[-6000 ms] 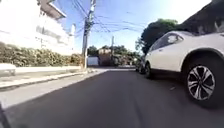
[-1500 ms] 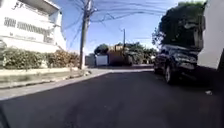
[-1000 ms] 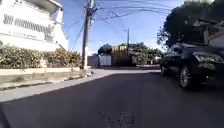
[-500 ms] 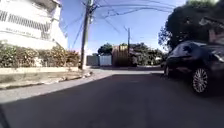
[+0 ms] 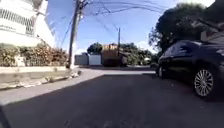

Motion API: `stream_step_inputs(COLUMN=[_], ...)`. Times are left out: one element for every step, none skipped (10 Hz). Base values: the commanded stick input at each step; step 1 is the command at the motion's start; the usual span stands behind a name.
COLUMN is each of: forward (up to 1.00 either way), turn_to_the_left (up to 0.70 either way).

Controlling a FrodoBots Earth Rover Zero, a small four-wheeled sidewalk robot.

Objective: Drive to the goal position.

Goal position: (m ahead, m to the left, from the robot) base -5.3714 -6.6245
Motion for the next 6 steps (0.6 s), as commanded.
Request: stream_step_inputs(forward=[0.48, 0.03, 0.0, 0.0, 0.0, 0.0], turn_to_the_left=[-0.61, -0.98, -1.0, -1.0, -1.0, -1.0])
